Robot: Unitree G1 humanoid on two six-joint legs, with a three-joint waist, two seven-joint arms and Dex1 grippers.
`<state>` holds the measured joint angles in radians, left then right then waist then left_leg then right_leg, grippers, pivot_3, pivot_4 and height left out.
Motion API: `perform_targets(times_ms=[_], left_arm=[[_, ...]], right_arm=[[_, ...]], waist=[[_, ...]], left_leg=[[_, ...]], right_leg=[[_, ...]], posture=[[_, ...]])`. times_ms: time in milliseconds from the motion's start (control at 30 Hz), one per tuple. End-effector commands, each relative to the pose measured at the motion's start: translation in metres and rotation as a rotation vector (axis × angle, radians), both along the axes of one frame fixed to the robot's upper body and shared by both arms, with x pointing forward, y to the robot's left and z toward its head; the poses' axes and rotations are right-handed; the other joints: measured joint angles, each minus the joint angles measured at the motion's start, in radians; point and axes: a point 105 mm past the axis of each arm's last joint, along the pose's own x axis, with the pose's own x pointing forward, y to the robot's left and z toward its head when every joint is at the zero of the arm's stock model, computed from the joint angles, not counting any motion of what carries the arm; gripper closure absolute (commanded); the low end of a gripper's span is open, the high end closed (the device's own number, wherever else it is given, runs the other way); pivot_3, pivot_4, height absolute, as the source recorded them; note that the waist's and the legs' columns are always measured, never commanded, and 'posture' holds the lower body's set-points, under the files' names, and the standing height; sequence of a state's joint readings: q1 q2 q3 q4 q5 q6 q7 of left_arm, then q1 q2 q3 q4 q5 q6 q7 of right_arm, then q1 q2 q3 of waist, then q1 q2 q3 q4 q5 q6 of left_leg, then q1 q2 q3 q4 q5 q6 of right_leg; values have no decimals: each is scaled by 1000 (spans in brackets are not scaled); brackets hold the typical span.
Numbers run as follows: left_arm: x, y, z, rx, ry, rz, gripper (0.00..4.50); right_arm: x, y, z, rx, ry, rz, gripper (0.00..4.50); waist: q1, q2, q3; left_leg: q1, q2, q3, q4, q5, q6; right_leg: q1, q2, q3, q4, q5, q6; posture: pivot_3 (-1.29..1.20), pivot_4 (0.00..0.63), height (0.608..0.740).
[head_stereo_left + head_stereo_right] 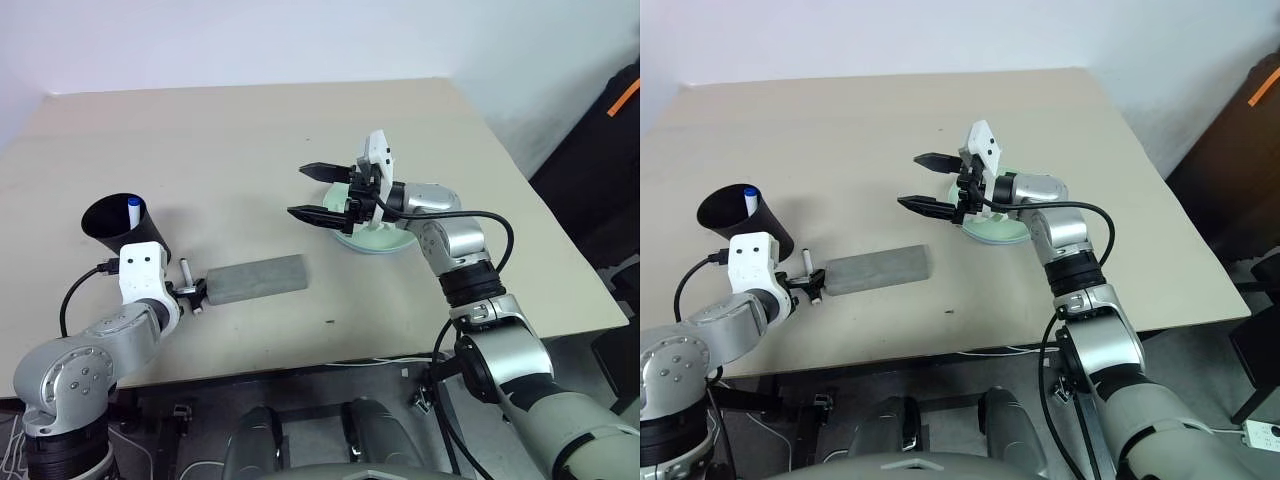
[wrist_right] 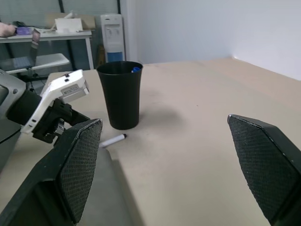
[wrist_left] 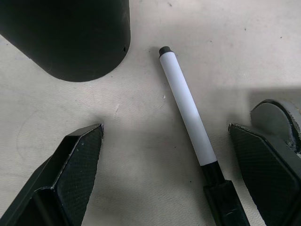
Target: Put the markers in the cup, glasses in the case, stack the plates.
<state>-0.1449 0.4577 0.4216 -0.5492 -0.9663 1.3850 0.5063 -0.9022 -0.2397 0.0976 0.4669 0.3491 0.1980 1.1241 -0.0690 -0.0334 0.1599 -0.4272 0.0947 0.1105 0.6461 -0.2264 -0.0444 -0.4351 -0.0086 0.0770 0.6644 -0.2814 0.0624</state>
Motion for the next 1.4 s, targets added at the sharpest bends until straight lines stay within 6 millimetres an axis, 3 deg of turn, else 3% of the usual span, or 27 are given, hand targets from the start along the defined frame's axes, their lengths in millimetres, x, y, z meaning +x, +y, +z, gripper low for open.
perform_targets(times_ms=[33,400,467,700,867,1100,1267,1333,1400], left_arm=[[-6,2,-6,-9,65,2,580],[-9,2,-3,1,80,6,4123],[-9,1,-2,1,77,-3,4491],[-1,-1,11,-2,28,-48,4496],[8,-28,40,-56,-134,-284,4497],[12,-47,69,-45,-341,-516,4497],[8,-66,124,-80,-724,-677,4497],[10,-56,151,-52,-877,-618,4497],[10,-46,164,62,-966,-590,4497]], right_arm=[[0,-3,11,15,-54,-17,0],[2,-4,10,4,-62,-26,0],[2,-4,10,5,-62,-26,0],[3,-7,11,5,-61,-37,0],[3,-9,11,1,-61,-47,0],[3,-14,12,-3,-67,-63,0],[1,-17,14,-3,-72,-64,0],[1,-17,15,-3,-74,-63,0],[0,-17,15,-4,-74,-63,0]], waist=[[0,0,0],[-1,0,0],[-1,0,0],[0,0,0],[0,0,0],[-1,0,0],[0,0,1],[3,0,1],[1,-1,1]], left_leg=[[0,0,0,0,0,0],[1,0,-1,-1,0,0],[1,0,-3,0,0,0],[1,-1,-3,0,0,0],[1,-1,-3,0,0,0],[0,-1,-2,-1,0,-1],[0,-1,-2,-1,0,-1],[-1,-1,-2,-1,0,-1],[-1,-1,-2,-1,0,0]], right_leg=[[0,0,0,0,0,0],[0,0,0,1,0,1],[1,1,0,1,0,1],[1,1,0,1,0,1],[1,0,-1,1,0,1],[0,-1,0,0,-2,-2],[0,-2,0,-1,-2,-3],[0,-2,0,-1,-2,-3],[0,-2,0,-1,-2,-3]], posture=[[0,150,726],[0,150,726],[0,150,726],[0,150,726],[0,150,726],[0,150,726],[0,150,726],[0,150,726],[0,150,726]])
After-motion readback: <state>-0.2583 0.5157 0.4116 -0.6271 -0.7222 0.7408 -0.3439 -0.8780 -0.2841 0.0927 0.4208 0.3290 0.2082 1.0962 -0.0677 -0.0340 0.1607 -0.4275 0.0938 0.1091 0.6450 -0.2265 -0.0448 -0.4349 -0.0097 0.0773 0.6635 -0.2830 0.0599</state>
